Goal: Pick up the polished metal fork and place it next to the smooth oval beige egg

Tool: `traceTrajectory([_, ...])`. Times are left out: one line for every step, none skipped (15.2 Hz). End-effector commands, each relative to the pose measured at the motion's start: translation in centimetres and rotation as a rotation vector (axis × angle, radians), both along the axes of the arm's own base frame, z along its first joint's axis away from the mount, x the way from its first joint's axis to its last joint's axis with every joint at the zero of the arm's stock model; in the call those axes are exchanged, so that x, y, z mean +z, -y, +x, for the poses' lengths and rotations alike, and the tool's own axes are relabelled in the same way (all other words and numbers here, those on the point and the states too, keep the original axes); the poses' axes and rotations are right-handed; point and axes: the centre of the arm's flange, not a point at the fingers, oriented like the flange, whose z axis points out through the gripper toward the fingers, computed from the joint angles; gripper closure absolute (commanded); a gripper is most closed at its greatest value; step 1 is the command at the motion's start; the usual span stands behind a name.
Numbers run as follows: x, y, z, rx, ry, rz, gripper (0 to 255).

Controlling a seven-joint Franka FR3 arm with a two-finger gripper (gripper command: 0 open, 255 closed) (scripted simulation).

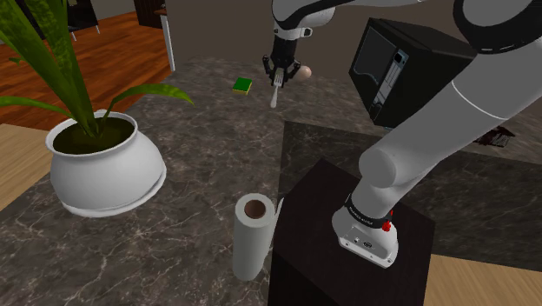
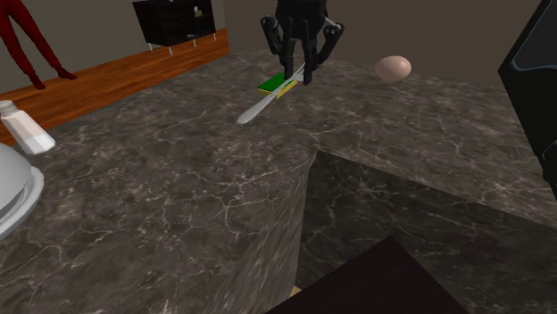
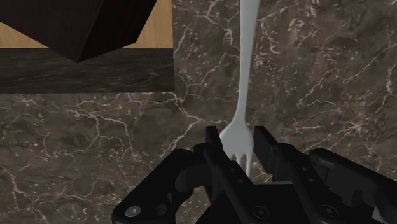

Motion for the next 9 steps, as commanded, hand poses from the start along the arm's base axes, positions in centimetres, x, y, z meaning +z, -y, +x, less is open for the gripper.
traceTrajectory([0.0,2.8,-0.1,0.001,0.0,0.0,255])
traceTrajectory([0.1,4.1,-0.3,0.001,0.0,0.0,255])
traceTrajectory([0.1,5.4,-0.4,0.001,0.0,0.0,255])
traceTrajectory([0.1,6.7,-0.6,0.001,0.0,0.0,255])
traceTrajectory([0.1,8.0,-0.7,0.001,0.0,0.0,255])
traceTrajectory([0.1,9.3,-0.9,0.001,0.0,0.0,255])
traceTrajectory([0.1,10.6,-1.0,0.001,0.0,0.0,255])
traceTrajectory([0.1,11.9,-1.2,0.001,0.0,0.0,255])
traceTrajectory([0.1,13.2,-1.3,0.001,0.0,0.0,255])
